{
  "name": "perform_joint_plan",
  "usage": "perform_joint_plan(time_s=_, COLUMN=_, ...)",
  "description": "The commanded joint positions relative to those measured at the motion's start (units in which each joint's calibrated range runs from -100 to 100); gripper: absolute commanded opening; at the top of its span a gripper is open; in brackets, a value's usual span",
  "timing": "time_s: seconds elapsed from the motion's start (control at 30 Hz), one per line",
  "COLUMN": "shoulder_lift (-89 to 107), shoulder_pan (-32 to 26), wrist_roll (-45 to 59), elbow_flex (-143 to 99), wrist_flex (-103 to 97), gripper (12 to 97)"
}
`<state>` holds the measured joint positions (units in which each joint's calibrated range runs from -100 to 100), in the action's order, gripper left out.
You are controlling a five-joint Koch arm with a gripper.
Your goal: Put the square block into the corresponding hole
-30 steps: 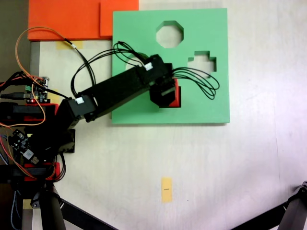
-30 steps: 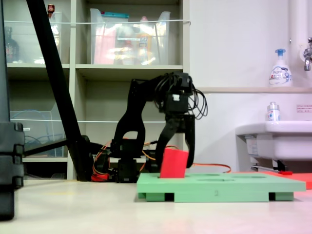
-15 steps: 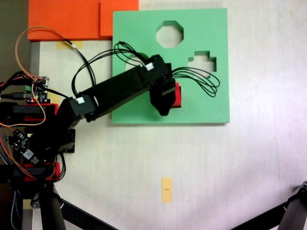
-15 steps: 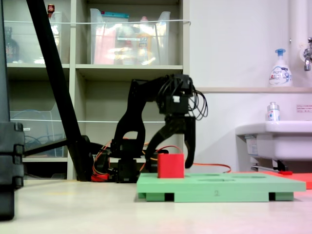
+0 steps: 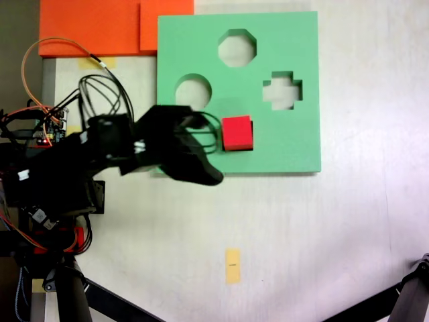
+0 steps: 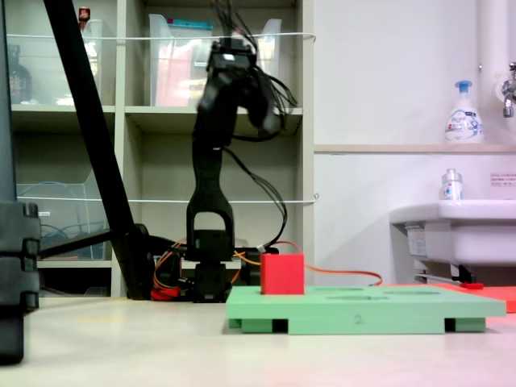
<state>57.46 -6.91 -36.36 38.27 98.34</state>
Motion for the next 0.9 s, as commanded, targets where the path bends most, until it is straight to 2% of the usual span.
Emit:
perform_joint_plan(time_s=0.0, shoulder_lift=6.65, shoulder_pan=2.39, wrist_roll=10.35, elbow_flex=2.21, wrist_flex=1.66, gripper=58.3)
perform_joint_plan(time_s=0.07, shoulder_lift=7.49, shoulder_pan=4.10, wrist_roll=11.67, elbow_flex=1.91, wrist_flex=1.66, gripper=53.0)
perform_joint_plan(time_s=0.17, shoulder_lift=10.42, shoulder_pan=4.15, wrist_roll=12.06, elbow_flex=-7.06, wrist_flex=-0.74, gripper=52.2)
perform_joint_plan(time_s=0.27, shoulder_lift=21.59, shoulder_pan=5.86, wrist_roll=16.36, elbow_flex=-28.99, wrist_flex=-17.50, gripper=51.7)
perform_joint_plan(time_s=0.4, shoulder_lift=42.54, shoulder_pan=6.20, wrist_roll=19.88, elbow_flex=-65.48, wrist_flex=-50.33, gripper=50.2)
perform_joint_plan(time_s=0.47, shoulder_lift=42.54, shoulder_pan=4.84, wrist_roll=20.12, elbow_flex=-78.64, wrist_flex=-61.41, gripper=48.2)
perform_joint_plan(time_s=0.67, shoulder_lift=42.54, shoulder_pan=4.69, wrist_roll=23.79, elbow_flex=-102.47, wrist_flex=-74.98, gripper=49.0)
perform_joint_plan(time_s=0.87, shoulder_lift=42.54, shoulder_pan=4.88, wrist_roll=26.57, elbow_flex=-131.39, wrist_flex=-105.61, gripper=47.9)
